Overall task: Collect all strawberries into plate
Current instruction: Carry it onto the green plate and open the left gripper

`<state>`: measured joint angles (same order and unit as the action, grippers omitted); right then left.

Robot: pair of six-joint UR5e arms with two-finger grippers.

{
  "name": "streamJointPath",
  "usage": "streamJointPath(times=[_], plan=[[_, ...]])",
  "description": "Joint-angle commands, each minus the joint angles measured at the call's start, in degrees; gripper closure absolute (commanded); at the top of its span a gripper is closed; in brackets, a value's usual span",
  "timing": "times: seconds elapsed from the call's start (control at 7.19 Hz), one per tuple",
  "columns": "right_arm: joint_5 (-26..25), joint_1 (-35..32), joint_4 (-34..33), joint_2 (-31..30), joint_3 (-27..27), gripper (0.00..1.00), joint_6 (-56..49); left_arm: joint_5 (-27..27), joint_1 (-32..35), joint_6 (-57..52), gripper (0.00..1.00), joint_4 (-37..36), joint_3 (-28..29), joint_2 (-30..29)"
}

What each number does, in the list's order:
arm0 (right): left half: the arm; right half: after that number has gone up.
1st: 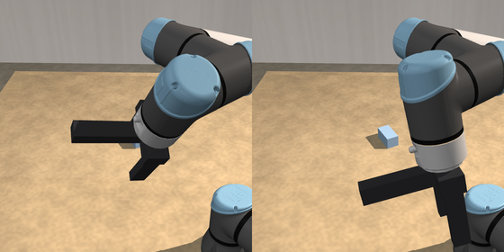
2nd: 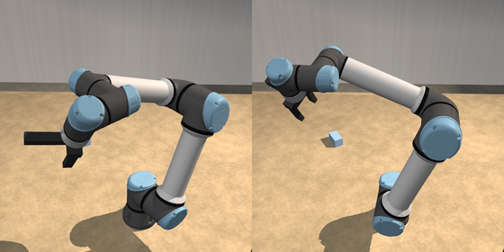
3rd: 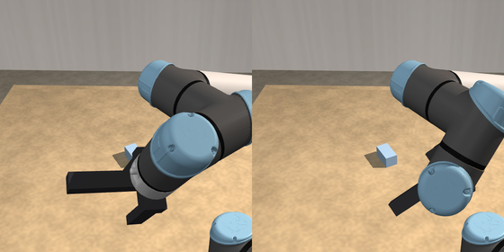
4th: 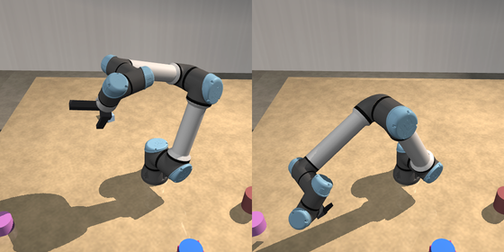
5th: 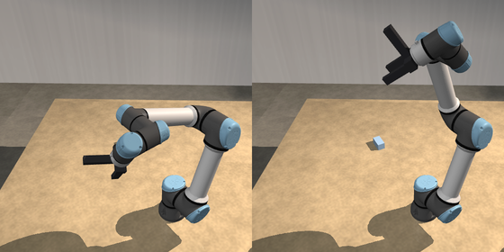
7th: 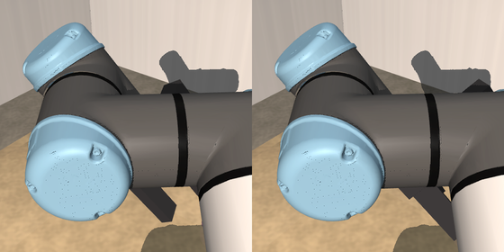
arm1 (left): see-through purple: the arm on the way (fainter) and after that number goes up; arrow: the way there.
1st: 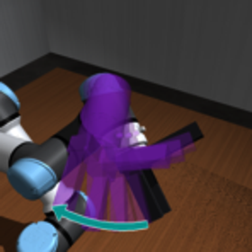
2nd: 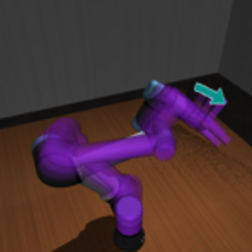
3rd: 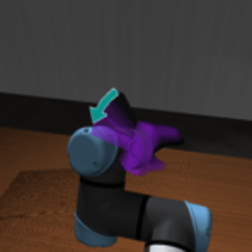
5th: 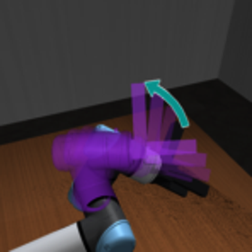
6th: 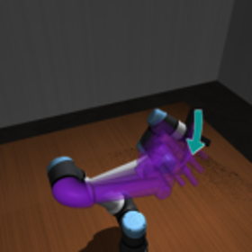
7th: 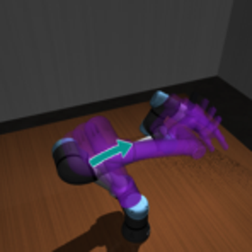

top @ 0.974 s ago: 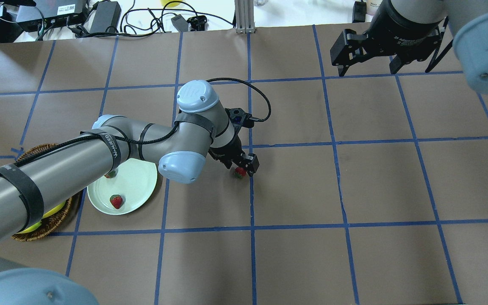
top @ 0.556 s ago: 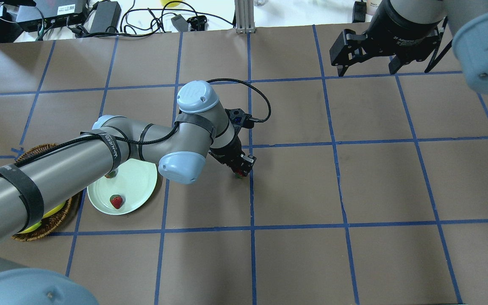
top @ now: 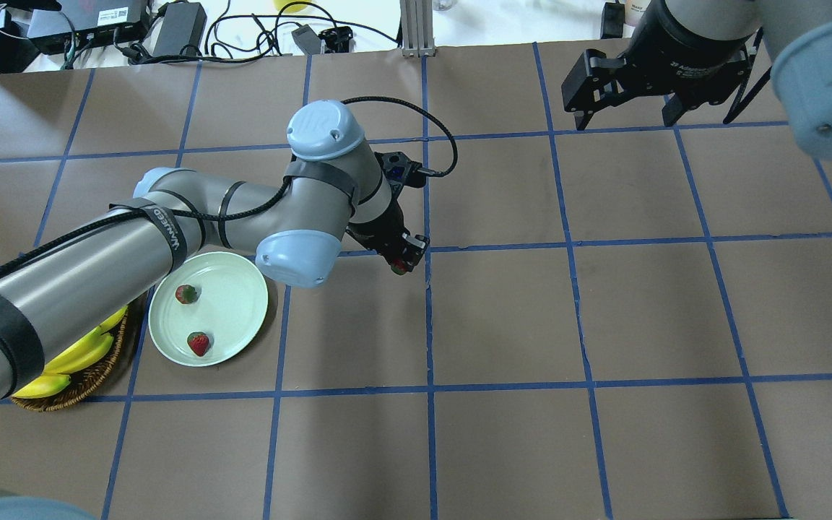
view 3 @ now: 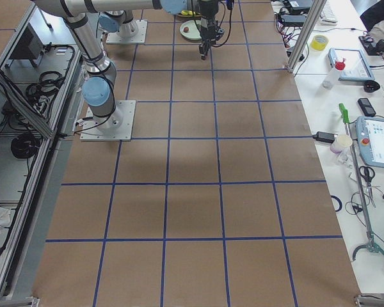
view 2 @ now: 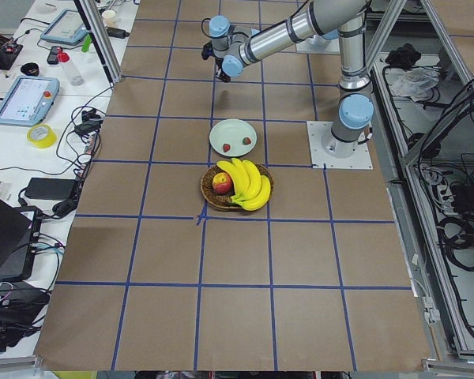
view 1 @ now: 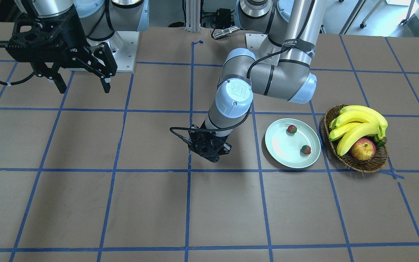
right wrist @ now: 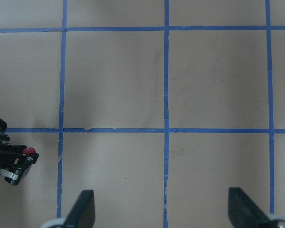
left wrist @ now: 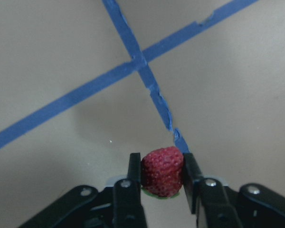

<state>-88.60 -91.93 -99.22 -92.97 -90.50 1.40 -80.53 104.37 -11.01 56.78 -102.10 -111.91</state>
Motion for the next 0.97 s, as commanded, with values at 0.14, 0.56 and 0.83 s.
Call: streamJointPath(times=[0.14, 0.56, 0.83], plan=[[0.0, 0.0, -0.1, 0.1, 0.1, 0.0, 0.0, -5.1, -12.7, -5.7, 1.0, 11.2, 4.0, 2.4], [0.1, -0.1, -0.2, 0.1, 0.1, 0.0, 0.0, -8.1, -27.9, -10.1, 1.0, 14.7, 0.3, 2.4], [0.0, -0.1, 0.0, 0.1, 0.1, 0.0, 0.0, -7.7, -31.6, -11.1, 1.0, 14.9, -3.5, 2.7]])
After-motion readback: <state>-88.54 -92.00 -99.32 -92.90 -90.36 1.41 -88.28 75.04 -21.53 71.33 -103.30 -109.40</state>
